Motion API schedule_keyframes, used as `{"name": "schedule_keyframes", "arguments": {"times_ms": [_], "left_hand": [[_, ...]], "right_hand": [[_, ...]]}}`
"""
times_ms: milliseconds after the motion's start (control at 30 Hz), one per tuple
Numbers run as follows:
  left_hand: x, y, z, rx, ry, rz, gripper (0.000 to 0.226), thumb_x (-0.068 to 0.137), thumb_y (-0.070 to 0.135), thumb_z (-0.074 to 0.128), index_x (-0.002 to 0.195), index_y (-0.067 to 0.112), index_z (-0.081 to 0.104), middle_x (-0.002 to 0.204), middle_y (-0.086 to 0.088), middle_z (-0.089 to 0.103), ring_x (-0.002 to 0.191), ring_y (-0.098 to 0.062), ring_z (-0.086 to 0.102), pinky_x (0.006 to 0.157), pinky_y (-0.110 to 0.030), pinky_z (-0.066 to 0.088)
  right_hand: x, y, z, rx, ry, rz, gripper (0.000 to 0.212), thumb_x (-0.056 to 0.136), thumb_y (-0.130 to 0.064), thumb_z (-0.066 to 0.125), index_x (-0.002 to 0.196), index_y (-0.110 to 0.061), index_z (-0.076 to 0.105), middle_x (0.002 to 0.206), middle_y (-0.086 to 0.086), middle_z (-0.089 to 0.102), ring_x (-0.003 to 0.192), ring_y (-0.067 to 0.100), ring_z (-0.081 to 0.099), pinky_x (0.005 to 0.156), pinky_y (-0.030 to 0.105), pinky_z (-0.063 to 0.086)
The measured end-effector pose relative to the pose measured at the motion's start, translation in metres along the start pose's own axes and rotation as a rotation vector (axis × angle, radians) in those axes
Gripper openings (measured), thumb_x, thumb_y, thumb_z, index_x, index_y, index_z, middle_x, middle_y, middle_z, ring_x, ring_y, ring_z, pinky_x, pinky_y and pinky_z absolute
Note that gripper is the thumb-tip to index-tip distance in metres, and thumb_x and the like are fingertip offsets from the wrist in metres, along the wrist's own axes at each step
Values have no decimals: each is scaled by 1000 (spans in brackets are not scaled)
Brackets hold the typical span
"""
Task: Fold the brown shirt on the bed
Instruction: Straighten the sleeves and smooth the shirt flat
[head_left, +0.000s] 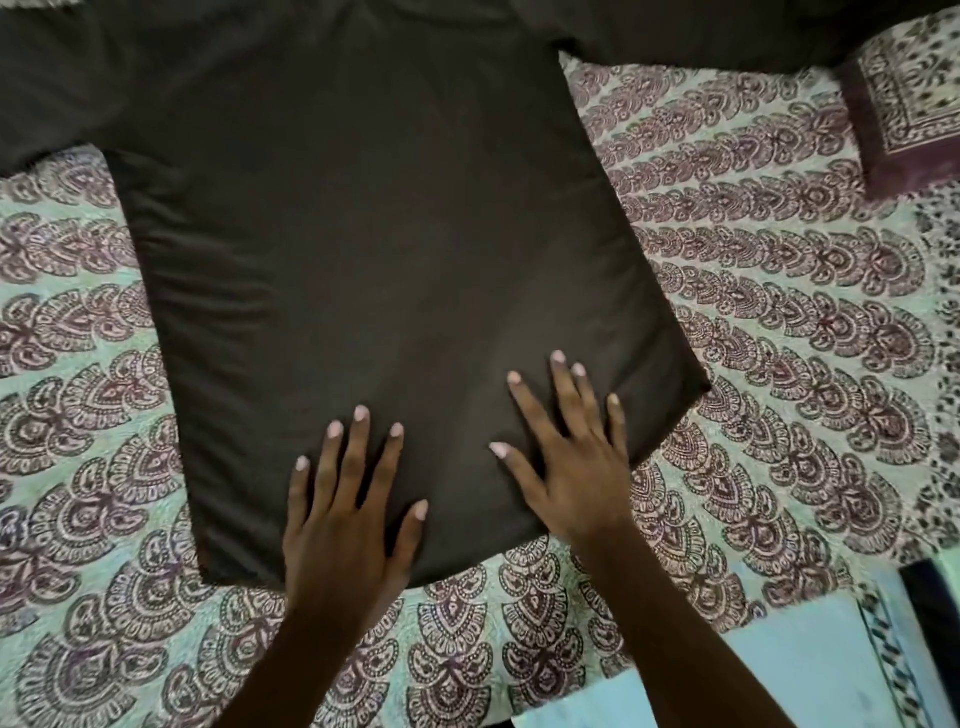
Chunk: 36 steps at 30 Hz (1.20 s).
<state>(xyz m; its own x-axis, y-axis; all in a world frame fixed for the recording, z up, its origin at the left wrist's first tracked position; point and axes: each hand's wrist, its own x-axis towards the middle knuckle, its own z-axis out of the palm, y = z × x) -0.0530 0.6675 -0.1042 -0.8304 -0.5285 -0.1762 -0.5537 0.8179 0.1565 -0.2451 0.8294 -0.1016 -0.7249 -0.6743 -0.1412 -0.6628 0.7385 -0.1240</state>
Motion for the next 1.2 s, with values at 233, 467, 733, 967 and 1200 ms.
{"name": "schedule_keyframes", "arguments": {"times_ms": [233,467,733,967,1200], "left_hand": [[-40,-19,-14,-80,-58,18,75,93,64,39,159,30,34,172,2,12,157,-30,20,119,-56,24],[24,-37,-16,-71,71,-153,74,97,63,35,162,30,23,173,-3,8,158,-28,12,124,-55,16],[-59,-38,-6,-140,-10,-113,73,98,62,35,163,35,15,173,2,2,160,-30,3,125,-58,12],[-93,-54,-18,-255,-89,-55,61,95,44,44,153,27,42,166,-2,29,149,-33,29,116,-57,35],[-46,-102,-30,-114,-9,-1,67,100,50,41,161,28,25,173,-4,9,158,-29,14,118,-59,24]], "right_hand": [[-29,45,-17,150,35,560,91,92,-83,29,161,-36,-7,171,12,-5,158,34,-6,122,66,9],[24,50,-7,72,92,353,81,94,-80,31,161,-41,7,172,3,2,158,28,2,123,57,10],[-49,-6,-13,185,52,606,87,93,-80,29,161,-38,-5,171,10,-11,156,40,-12,120,63,-3],[-134,-92,14,146,-70,180,62,103,-50,35,161,-39,17,172,5,-6,158,30,-8,119,70,10],[-80,-146,5,189,20,12,61,105,-48,44,161,-33,23,172,6,-5,158,31,-10,123,60,5]]}}
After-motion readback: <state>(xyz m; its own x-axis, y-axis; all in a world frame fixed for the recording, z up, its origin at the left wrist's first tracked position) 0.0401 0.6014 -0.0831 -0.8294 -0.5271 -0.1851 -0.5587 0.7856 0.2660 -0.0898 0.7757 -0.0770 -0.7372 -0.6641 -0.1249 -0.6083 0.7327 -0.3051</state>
